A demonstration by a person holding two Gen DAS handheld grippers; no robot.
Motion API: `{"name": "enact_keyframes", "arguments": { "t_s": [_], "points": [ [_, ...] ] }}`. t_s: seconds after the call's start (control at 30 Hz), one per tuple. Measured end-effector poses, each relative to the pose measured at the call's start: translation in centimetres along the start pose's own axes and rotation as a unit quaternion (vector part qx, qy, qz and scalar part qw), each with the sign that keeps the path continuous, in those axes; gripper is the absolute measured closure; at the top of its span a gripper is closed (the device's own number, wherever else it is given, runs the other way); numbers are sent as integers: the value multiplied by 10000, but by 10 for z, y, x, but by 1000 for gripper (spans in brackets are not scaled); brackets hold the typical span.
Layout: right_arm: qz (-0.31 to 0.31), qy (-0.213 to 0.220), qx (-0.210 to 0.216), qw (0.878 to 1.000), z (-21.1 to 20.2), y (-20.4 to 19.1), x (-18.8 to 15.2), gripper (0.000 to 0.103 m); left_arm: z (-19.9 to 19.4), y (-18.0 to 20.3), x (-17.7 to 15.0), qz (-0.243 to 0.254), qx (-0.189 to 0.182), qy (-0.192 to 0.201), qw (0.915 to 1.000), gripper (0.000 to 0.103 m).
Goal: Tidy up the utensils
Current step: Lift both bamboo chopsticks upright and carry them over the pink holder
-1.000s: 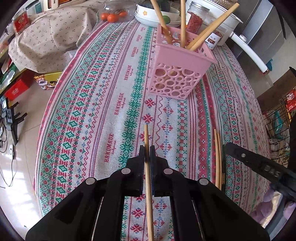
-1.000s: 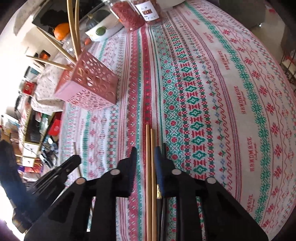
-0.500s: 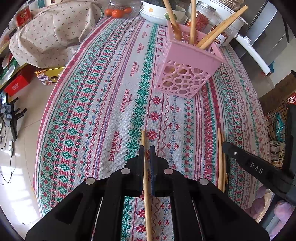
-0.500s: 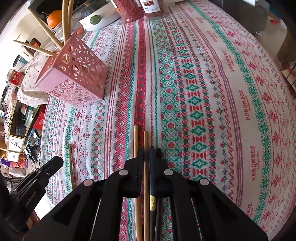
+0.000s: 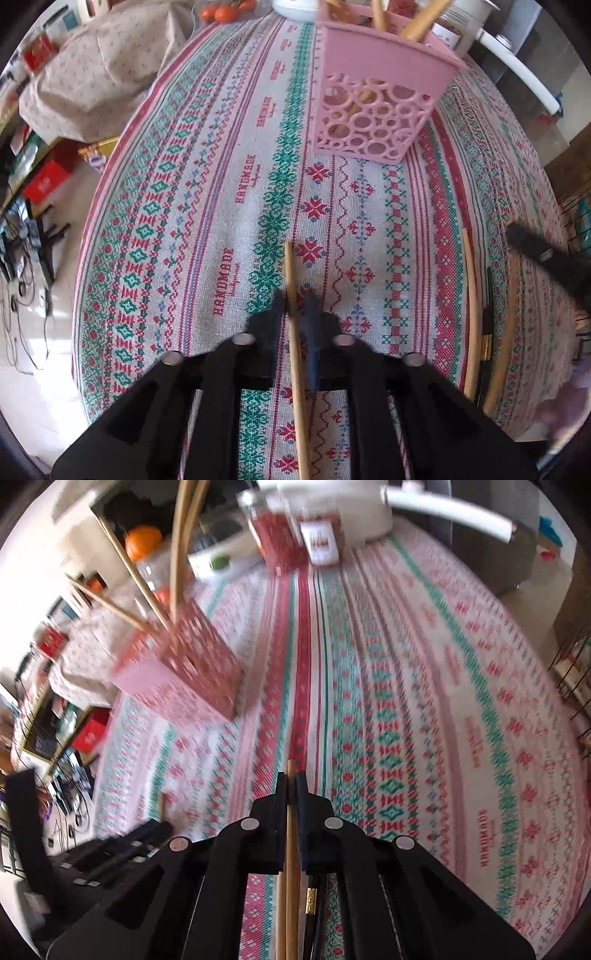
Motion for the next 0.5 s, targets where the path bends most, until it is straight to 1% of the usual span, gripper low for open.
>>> {"name": "enact_keyframes", "arguments": {
  "t_s": [0.07, 0.1, 0.17, 0.2, 0.23, 0.27, 0.4, 0.5],
  "points": [
    [64, 188, 131, 9997, -13, -2, 6, 98, -3, 3, 2, -122, -286, 159, 9994, 99],
    [93, 275, 205, 9994, -18, -3, 9, 98, -7, 1, 5, -218, -410, 315, 9984, 99],
    [137, 492, 361, 9980, -34, -5, 15, 98, -23, -4, 10, -281, -541, 653, 9960, 99],
    [154, 595, 432, 9972, -43, -5, 18, 98, -37, -6, 15, -272, -596, 920, 9936, 99],
    [156, 738, 542, 9957, -54, -5, 22, 98, -46, -9, 17, -270, -616, 1066, 9920, 99],
    [164, 855, 636, 9942, -65, -6, 26, 98, -61, -10, 20, -278, -666, 1322, 9886, 99],
    [229, 1132, 901, 9892, -99, -5, 33, 98, -103, -19, 22, -427, -741, 1968, 9767, 99],
    [265, 1285, 1027, 9860, -122, -1, 39, 98, -123, -26, 21, -608, -702, 2296, 9688, 99]
  ]
}}
Point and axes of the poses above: each gripper's, at about its wrist camera, not at the fingertips, and z roughly the way its jaws point, y to its right, x to its top, the point moved 10 cm from there along z, roughly the way its jaws point, and after that the axes turned 8 degrees about z, right-handed, at the moved point
